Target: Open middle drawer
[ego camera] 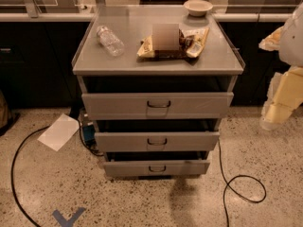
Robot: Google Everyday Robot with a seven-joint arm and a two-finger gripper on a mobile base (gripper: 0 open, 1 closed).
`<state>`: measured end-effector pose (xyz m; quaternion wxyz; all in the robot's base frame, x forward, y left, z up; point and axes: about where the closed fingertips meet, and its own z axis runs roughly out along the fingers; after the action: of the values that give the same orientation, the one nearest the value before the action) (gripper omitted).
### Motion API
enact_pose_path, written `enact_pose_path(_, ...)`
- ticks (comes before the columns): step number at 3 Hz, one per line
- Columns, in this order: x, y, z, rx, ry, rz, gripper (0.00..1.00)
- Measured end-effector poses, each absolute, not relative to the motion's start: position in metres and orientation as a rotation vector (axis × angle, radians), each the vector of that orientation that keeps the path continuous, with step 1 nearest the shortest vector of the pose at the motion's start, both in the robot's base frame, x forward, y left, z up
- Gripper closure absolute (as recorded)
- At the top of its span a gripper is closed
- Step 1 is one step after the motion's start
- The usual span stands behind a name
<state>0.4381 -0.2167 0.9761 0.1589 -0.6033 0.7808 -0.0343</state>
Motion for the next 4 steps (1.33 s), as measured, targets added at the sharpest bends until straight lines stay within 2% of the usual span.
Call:
enact_pose_path(2, 0.437, -0.214, 0.967, -1.714, 2.221, -0.076, 0.0)
enact_pose_path(4, 0.421, -0.199, 0.844, -1.618, 2.192, 0.142, 0.0)
